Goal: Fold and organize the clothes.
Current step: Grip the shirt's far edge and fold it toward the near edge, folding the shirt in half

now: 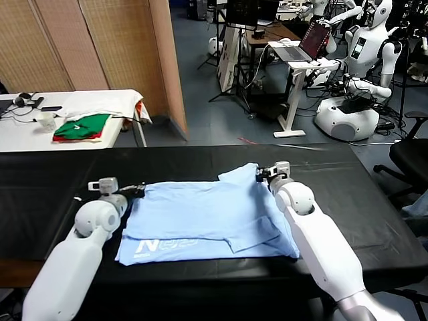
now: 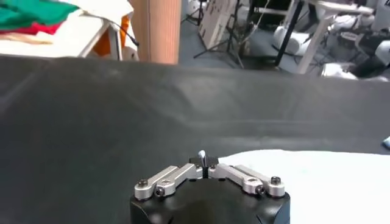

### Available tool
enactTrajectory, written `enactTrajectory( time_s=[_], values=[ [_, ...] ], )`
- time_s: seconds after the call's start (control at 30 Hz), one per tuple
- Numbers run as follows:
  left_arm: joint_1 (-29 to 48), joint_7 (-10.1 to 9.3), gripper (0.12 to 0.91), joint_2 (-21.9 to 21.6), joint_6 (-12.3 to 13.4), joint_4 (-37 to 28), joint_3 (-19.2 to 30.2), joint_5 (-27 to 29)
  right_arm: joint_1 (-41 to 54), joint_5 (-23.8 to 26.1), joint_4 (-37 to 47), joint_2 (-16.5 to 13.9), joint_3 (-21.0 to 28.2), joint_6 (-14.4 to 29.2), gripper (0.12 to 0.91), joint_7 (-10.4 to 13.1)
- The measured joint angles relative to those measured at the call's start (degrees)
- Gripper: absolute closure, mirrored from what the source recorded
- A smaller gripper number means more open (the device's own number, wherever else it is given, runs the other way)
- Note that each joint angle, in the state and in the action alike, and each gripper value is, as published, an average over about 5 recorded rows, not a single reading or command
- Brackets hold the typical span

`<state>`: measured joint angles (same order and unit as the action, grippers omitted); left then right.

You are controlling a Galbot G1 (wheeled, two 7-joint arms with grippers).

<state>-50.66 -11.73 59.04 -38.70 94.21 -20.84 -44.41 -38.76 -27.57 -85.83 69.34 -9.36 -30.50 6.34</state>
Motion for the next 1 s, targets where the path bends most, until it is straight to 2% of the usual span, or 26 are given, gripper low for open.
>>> enactTrajectory(
  time_s=[0.17, 0.33, 0.47, 0.6, 1.0],
  values=[
    [-1.7, -0.23, 0.879, -1.2, 0.0, 2.8, -1.5, -0.6, -3.3, 0.1, -5.1, -2.3, -1.3, -0.4, 0.885, -0.8],
    [-4.9, -0.27, 0.879, -2.7, -0.3, 6.5, -3.2, -1.3, -7.3, 2.3, -10.5, -4.5, -3.1, -3.3, 0.885, 0.2],
    [-8.4, -0.29, 0.879, -3.3, -0.5, 10.2, -4.7, -1.0, -10.8, 3.1, -14.5, -6.0, -4.8, -4.2, 0.885, 0.2],
    [-12.1, -0.19, 0.879, -3.4, -0.7, 13.9, -6.4, 0.1, -14.2, 3.3, -18.3, -7.5, -5.8, -5.1, 0.885, 0.2],
    [-22.8, -0.56, 0.879, -1.9, -2.5, 22.6, -10.7, 3.4, -26.8, 5.4, -28.7, -11.1, -7.8, -11.4, 0.885, 1.4]
  ],
)
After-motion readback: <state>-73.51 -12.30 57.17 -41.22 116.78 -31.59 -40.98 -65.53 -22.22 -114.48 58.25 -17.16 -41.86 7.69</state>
